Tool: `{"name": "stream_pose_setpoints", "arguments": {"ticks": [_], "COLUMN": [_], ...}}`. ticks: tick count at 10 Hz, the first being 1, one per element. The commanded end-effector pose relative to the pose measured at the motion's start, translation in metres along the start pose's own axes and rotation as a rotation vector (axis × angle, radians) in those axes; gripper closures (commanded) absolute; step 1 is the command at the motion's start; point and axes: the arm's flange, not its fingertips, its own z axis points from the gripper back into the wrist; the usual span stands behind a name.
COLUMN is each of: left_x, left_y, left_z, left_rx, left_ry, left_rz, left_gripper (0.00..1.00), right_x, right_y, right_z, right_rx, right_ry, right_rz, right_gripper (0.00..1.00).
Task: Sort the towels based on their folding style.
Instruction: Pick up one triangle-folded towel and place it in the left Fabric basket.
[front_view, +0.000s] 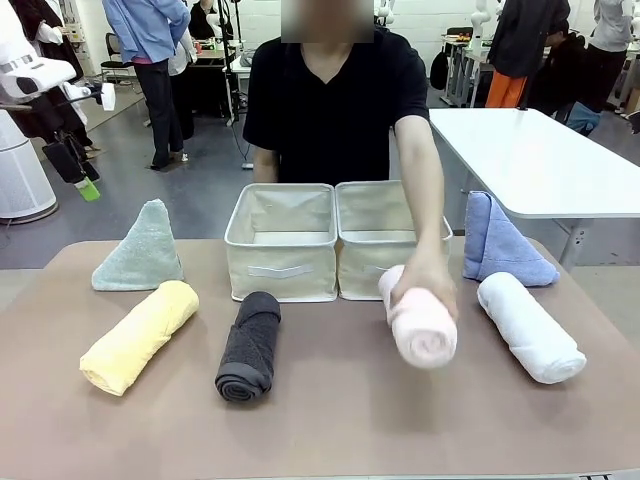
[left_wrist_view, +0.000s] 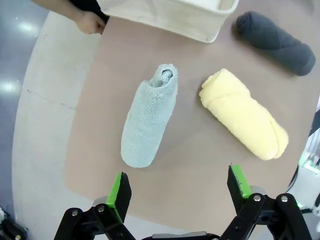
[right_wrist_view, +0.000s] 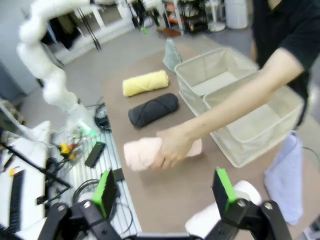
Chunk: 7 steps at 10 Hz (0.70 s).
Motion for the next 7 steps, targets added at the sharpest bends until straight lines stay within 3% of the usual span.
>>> {"name": "stream_pose_setpoints", "arguments": {"ticks": [1, 5, 7], "left_x": [0.030, 0.062, 0.071], "left_y": [0.002, 0.015, 0.022], "left_z": [-0.018, -0.047, -0.053], "left_rx": [0.088, 0.120, 0.183], "left_ry": [0.103, 0.158, 0.183], "left_rz": [-0.145, -0.406, -0.441], "left_gripper": [0.00, 0.00, 0.00], "right_x": [-0.001, -0.001, -0.001], "right_y": [-0.001, -0.001, -0.001], "right_z": [-0.001, -0.001, -0.001], "right_rx": [0.011, 0.011, 0.011], "right_ry": [-0.007, -0.007, -0.007], "right_rz": [0.004, 0.004, 0.004], "right_gripper": [0.00, 0.00, 0.00]}}
